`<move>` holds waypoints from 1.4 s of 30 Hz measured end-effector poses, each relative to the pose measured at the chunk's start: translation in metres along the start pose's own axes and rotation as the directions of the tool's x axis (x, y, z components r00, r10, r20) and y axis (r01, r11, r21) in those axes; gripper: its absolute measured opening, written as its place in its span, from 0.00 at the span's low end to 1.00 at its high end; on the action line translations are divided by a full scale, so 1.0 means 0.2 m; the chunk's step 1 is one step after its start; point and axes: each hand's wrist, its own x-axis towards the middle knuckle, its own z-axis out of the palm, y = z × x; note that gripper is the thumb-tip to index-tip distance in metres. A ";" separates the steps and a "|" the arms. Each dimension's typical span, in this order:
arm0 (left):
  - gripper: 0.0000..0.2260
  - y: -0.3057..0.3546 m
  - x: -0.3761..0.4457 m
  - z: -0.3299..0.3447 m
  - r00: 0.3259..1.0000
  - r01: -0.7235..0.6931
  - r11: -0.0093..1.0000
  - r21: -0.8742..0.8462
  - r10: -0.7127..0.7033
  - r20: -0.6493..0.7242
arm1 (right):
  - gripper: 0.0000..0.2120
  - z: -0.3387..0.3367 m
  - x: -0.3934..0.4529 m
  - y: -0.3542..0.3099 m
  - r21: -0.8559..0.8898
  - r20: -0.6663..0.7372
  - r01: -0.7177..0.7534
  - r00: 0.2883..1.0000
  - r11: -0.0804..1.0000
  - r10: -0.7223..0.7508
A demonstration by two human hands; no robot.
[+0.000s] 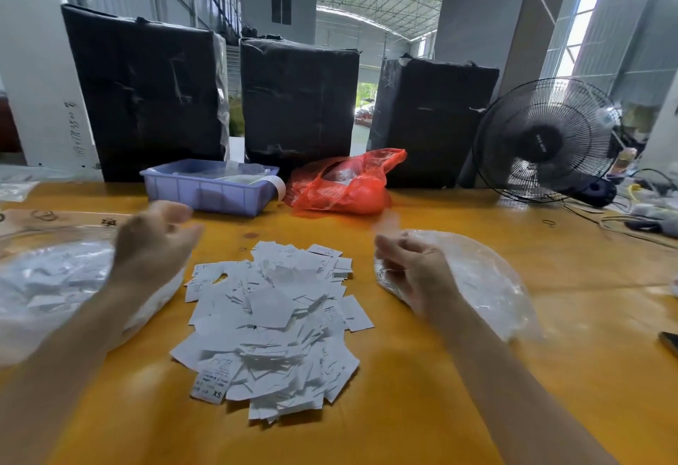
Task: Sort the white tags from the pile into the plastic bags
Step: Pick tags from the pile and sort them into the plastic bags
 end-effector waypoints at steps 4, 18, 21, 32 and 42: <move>0.21 0.24 -0.22 0.13 0.835 0.320 0.846 -0.427 -0.039 0.549 | 0.09 0.23 -0.11 0.09 -0.065 0.319 -0.100 0.941 0.993 0.116; 0.14 0.18 -0.25 0.21 0.614 0.587 0.657 -0.473 0.020 0.789 | 0.22 0.32 -0.18 0.15 -0.150 0.526 -0.218 0.808 0.964 0.265; 0.12 0.17 -0.25 0.21 0.622 0.593 0.638 -0.491 0.024 0.783 | 0.23 0.32 -0.16 0.16 -0.102 0.509 -0.261 0.815 0.960 0.276; 0.06 0.14 -0.24 0.26 0.790 0.550 0.660 -0.512 -0.212 0.575 | 0.26 0.31 -0.15 0.17 -0.255 0.422 -0.020 0.897 0.967 0.130; 0.18 0.17 -0.27 0.25 0.686 0.583 0.684 -0.440 -0.123 0.718 | 0.08 0.31 -0.15 0.18 -0.154 0.283 0.075 0.959 0.985 -0.029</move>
